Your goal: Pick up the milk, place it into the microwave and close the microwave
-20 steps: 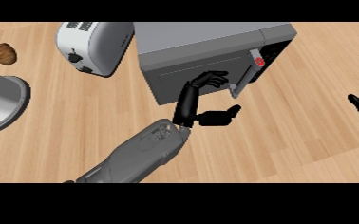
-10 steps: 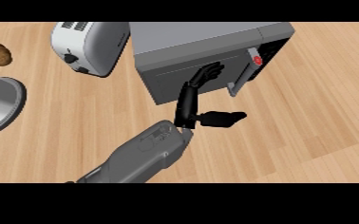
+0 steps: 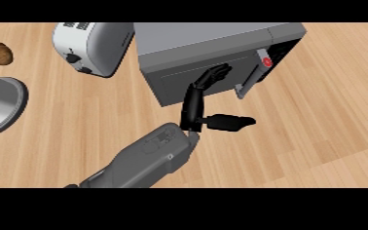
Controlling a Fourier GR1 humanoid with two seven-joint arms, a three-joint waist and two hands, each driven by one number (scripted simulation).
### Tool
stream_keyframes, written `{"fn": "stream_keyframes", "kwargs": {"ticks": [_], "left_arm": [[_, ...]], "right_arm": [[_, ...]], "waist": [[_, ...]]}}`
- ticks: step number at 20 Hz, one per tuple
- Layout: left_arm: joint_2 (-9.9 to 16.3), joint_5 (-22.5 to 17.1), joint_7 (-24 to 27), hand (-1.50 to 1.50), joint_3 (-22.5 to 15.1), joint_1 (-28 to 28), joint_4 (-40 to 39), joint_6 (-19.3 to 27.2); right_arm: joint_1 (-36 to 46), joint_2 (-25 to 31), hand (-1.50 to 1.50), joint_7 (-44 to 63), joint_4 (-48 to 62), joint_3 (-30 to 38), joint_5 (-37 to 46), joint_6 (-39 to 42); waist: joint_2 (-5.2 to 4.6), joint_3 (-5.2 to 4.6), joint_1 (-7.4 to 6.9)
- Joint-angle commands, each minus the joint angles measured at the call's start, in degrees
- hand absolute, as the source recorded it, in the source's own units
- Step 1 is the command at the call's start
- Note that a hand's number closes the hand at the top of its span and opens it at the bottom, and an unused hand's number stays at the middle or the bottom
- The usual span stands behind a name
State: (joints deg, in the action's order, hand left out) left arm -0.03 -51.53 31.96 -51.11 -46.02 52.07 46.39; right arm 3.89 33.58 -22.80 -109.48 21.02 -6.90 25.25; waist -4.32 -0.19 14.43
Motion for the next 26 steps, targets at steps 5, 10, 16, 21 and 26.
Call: {"fn": "stream_keyframes", "kwargs": {"ticks": [5,10,16,21,26], "left_arm": [[0.0,-3.4,1.5,-1.5,3.7,-5.3,-4.7,1.2],[0.0,-4.3,3.2,-1.5,2.7,-4.3,-4.1,0.1],[0.0,-6.0,4.3,-1.5,2.7,-5.5,-5.6,0.4],[0.0,-7.1,5.7,-1.5,2.8,-5.6,-6.1,0.1],[0.0,-8.1,7.1,-1.5,2.6,-5.4,-6.7,-0.7]], "right_arm": [[3.4,1.1,1.5,0.2,1.9,-0.2,0.3,-0.3],[2.8,-7.5,-1.5,1.5,7.5,-4.3,-10.9,1.9],[3.4,-6.6,-1.5,3.8,11.6,-4.5,-15.2,4.8],[5.5,-5.2,-1.5,5.0,14.3,-3.6,-18.4,6.4],[7.6,-4.2,-1.5,5.7,17.1,-3.1,-21.0,7.8]], "waist": [[-0.91,0.0,0.21],[-1.53,0.46,-1.61],[-1.56,0.29,0.11],[-1.53,0.2,0.36],[-1.72,0.23,0.07]]}}
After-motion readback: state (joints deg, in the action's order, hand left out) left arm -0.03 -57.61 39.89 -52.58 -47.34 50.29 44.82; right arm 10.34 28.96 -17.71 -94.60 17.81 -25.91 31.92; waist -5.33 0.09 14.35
